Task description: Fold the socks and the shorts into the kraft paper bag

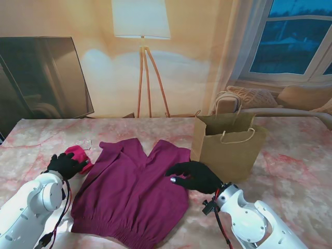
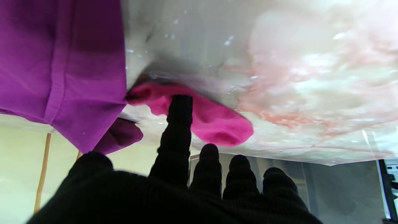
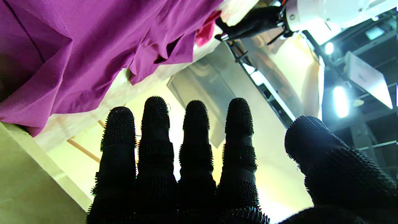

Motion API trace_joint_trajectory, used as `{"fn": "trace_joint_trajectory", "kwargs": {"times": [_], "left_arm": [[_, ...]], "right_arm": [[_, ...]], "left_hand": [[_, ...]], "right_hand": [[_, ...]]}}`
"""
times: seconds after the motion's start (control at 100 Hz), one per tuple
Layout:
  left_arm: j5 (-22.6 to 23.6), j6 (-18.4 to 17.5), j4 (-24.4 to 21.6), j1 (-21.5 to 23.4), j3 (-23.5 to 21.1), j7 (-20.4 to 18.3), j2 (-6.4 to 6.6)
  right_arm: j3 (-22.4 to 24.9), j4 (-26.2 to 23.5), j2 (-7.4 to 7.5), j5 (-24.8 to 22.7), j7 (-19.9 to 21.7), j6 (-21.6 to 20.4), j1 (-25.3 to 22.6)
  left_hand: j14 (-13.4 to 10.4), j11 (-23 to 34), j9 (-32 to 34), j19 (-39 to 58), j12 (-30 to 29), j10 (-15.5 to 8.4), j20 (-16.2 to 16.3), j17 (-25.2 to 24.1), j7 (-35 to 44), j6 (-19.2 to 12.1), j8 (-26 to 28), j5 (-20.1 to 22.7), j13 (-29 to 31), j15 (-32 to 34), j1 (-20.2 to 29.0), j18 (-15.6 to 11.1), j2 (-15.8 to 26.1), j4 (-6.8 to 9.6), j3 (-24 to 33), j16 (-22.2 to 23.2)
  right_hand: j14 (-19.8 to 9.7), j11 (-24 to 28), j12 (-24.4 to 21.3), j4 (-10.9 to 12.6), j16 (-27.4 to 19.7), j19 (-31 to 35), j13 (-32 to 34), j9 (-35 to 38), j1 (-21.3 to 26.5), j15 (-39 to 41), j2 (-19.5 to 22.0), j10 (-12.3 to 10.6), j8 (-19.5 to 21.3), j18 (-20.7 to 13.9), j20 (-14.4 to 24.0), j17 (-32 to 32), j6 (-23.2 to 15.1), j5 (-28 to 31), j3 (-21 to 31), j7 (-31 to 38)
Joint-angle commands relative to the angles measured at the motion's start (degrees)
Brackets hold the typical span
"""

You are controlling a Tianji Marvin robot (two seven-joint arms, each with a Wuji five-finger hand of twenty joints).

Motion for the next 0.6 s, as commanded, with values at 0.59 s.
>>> {"fn": "trace_joint_trajectory", "kwargs": {"times": [0.59], "left_arm": [[3.4,1.8,-22.8,26.5,-15.3,5.4,-1.57]], "right_arm": [[0.2,-4.7,0.05,-1.2,-0.8,-4.4,-4.8]], "left_hand": [[2.2,0.6,6.6,0.5,-1.7,2.8,3.4,-0.5,-3.5,-3.2,-6.1,-3.0,0.4,1.8,11.0,2.6,-6.9,1.25,-0.4,10.1]], "right_hand": [[0.4,0.4,0.6,2.1,1.3,1.7,0.8,0.1,-0.2,1.3,1.4,-0.1,0.8,-0.2,1.6,0.2,-0.5,0.9,-2.0,0.6]]}}
